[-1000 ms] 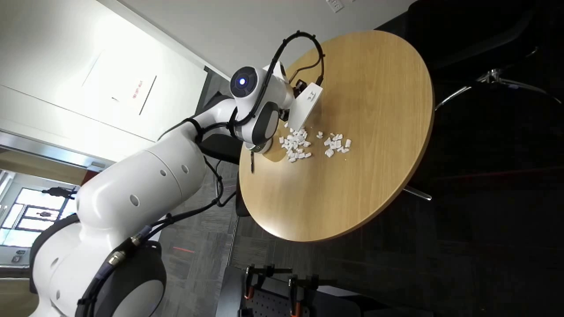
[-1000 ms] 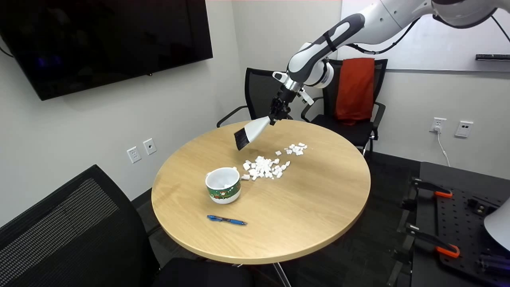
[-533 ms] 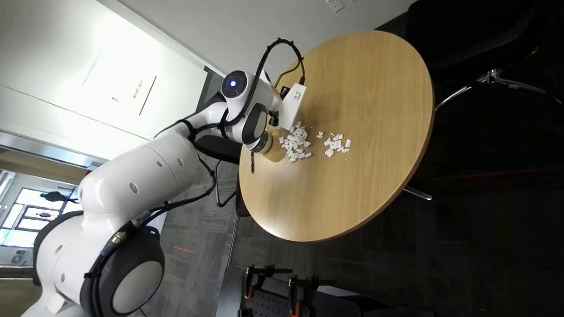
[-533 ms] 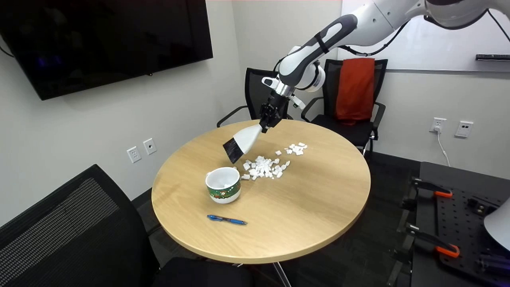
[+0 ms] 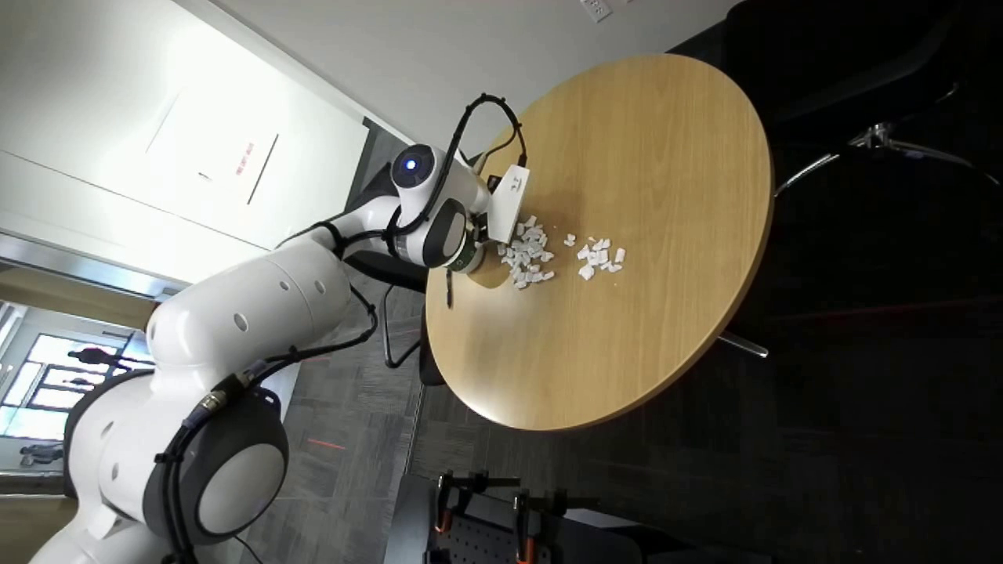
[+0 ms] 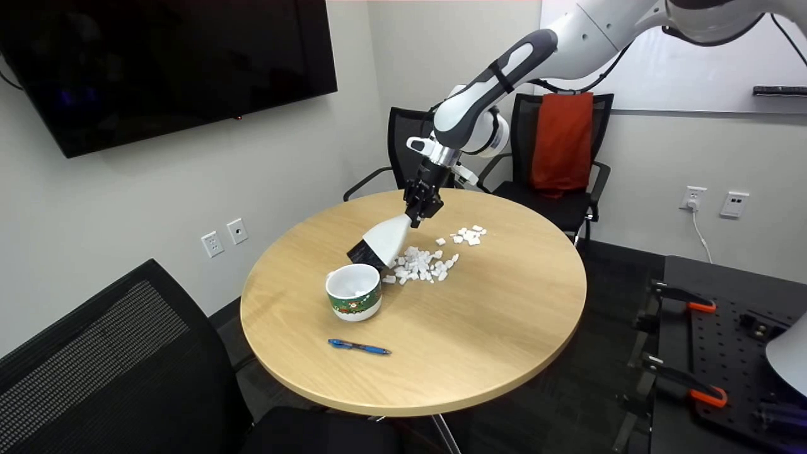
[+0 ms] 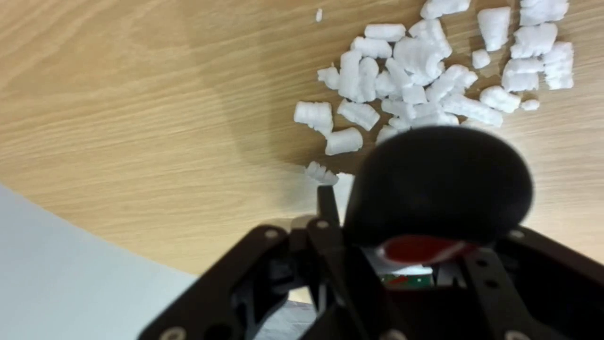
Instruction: Use the pen to stir the contents of the mug, pour the contents of the mug on the table, then sweep them
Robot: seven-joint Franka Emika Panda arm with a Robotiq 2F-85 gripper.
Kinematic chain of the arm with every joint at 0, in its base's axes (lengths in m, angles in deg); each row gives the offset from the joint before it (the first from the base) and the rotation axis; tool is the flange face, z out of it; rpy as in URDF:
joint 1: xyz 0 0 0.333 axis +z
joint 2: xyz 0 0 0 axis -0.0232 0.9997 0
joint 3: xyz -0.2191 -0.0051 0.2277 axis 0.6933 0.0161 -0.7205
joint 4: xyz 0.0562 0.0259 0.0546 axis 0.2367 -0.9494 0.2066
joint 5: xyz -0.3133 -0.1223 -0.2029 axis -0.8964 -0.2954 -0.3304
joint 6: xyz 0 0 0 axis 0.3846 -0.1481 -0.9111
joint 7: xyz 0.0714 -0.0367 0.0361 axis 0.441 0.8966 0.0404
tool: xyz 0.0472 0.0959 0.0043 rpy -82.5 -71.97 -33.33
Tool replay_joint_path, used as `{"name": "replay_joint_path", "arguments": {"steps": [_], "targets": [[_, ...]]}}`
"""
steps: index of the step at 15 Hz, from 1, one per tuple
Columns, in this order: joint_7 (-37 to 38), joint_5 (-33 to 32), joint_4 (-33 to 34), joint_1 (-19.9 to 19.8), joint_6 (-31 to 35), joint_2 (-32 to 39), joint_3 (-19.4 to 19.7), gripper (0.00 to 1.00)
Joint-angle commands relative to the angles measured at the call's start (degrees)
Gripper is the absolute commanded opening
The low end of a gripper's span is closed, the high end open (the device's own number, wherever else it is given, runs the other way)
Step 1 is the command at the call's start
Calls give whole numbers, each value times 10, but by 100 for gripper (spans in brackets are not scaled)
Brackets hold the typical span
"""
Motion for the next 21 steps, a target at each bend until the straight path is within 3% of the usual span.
{"name": "replay_joint_path", "arguments": {"steps": [1, 10, 21], "targets": [[-39, 38, -56, 3, 15, -45, 15, 15], [-79, 71, -128, 2, 42, -95, 54, 15], [-48, 46, -175, 68, 27, -165, 195, 15]]}}
